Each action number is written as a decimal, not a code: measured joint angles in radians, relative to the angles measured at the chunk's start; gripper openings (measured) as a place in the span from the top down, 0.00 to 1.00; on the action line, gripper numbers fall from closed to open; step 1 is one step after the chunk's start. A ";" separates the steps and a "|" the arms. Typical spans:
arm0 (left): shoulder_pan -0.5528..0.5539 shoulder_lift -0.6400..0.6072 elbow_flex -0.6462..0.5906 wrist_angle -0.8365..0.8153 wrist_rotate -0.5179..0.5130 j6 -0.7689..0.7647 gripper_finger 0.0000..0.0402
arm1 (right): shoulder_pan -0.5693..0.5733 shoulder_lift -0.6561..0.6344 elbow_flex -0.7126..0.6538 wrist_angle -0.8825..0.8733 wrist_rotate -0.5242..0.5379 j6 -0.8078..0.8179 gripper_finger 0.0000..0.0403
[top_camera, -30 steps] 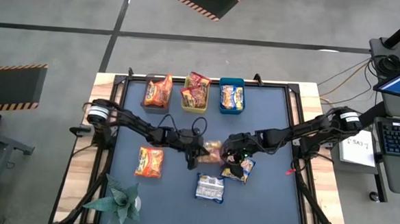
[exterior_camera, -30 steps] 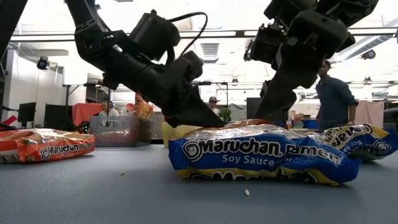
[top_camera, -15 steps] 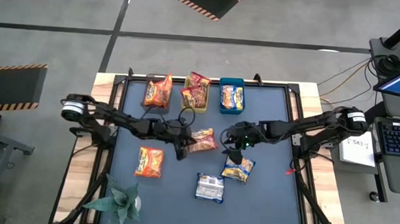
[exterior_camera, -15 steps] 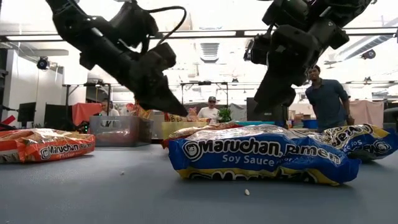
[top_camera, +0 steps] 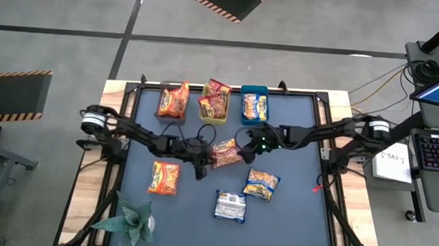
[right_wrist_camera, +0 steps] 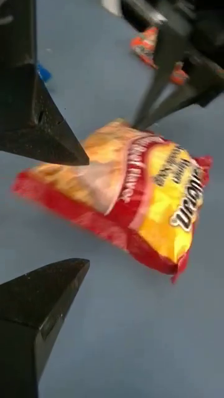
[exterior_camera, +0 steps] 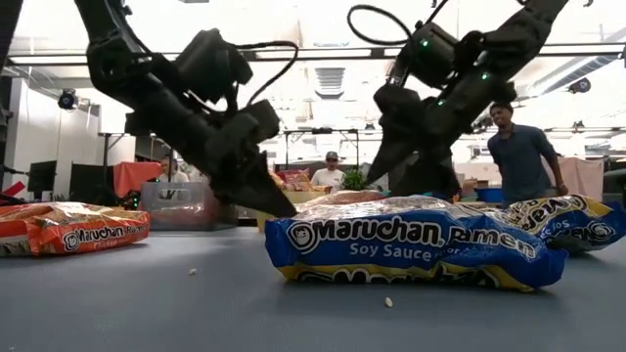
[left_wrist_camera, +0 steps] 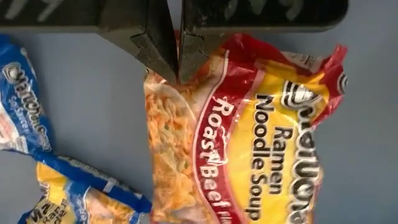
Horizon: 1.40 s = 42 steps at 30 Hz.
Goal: Sort Maruchan noodles
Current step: Put the red noodle pack into the yellow bin
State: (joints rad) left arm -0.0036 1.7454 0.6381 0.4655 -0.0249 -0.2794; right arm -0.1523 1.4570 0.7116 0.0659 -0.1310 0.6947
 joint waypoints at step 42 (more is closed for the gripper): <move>0.000 -0.033 0.019 -0.027 -0.013 -0.021 1.00 | -0.056 0.103 0.000 0.388 -0.138 -0.158 0.65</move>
State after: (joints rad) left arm -0.0036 1.7126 0.6575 0.4381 -0.0383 -0.3005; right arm -0.2079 1.5599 0.7113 0.4540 -0.2694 0.5370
